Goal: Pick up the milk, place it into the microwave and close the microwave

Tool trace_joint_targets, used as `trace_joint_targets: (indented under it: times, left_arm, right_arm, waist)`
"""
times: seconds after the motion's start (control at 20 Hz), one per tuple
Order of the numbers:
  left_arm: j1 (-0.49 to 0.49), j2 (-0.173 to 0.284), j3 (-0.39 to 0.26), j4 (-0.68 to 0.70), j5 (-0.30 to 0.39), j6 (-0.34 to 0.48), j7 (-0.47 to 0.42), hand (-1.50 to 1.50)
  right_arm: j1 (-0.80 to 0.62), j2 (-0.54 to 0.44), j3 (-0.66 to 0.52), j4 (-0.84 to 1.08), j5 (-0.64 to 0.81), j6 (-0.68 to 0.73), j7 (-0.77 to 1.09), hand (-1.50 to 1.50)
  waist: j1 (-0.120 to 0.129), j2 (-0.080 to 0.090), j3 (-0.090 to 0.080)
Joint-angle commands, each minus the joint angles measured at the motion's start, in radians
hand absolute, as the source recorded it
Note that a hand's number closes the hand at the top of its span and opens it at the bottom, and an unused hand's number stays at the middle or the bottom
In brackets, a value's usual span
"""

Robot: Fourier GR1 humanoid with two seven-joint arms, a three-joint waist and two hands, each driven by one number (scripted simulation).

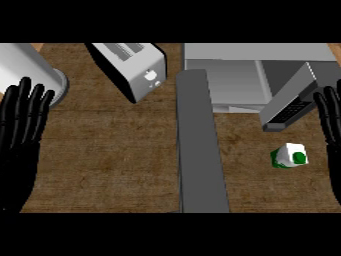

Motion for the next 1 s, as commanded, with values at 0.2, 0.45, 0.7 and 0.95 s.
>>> trace_joint_targets:
  times: [0.2, 0.45, 0.7, 0.95]
  left_arm:
    - [0.072, -0.064, -0.102, -0.031, -0.13, 0.108, -0.057, -1.5]
    - [0.158, -0.065, -0.096, 0.008, 0.038, 0.247, -0.027, -1.5]
    - [0.391, -0.066, -0.164, -0.194, 0.044, 0.206, -0.033, -1.5]
    - [0.528, -0.037, -0.139, -0.192, 0.104, 0.11, -0.175, -1.5]
  right_arm:
    - [0.106, -0.172, -0.257, 0.006, -0.392, 0.273, -0.069, -1.5]
    - [0.302, -0.218, -0.274, -0.032, -0.521, 0.493, -0.158, -1.5]
    - [0.389, -0.217, -0.347, -0.087, -0.591, 0.54, -0.119, -1.5]
    - [0.377, -0.213, -0.446, 0.007, -0.569, 0.614, -0.178, -1.5]
  waist:
    - [-0.019, 0.007, 0.01]
    - [-0.029, 0.004, 0.009]
    - [-0.01, 0.004, 0.008]
    - [-0.006, 0.006, 0.008]
